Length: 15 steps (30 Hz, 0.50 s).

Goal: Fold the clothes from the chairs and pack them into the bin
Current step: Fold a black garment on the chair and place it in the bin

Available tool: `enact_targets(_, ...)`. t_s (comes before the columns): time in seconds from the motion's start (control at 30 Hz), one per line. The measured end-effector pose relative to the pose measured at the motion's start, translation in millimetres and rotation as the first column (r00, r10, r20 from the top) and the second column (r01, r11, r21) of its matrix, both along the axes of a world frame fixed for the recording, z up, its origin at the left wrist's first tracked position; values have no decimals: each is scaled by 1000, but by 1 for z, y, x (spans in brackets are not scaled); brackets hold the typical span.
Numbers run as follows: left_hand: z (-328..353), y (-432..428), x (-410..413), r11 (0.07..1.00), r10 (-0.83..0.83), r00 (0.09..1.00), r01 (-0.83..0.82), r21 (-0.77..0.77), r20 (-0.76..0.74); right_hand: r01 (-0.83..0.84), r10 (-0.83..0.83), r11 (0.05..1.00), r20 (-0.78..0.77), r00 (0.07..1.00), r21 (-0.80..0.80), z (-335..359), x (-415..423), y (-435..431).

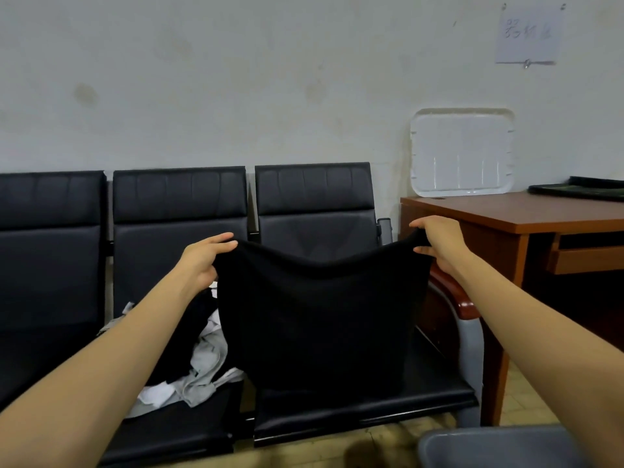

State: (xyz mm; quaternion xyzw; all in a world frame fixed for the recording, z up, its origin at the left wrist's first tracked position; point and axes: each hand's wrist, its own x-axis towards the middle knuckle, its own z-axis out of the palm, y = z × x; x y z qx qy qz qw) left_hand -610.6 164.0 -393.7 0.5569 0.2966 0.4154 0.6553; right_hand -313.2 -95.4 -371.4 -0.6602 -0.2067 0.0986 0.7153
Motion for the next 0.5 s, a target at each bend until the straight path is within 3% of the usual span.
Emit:
enact_targets(0.27, -7, 47, 43, 998, 22, 1000, -21, -58, 19, -63, 73, 995, -137, 988, 72, -15, 38, 45)
enact_targets(0.5, -18, 110, 120, 998, 44, 996, -40, -53, 73, -45, 50, 996, -63, 997, 79, -34, 98, 121)
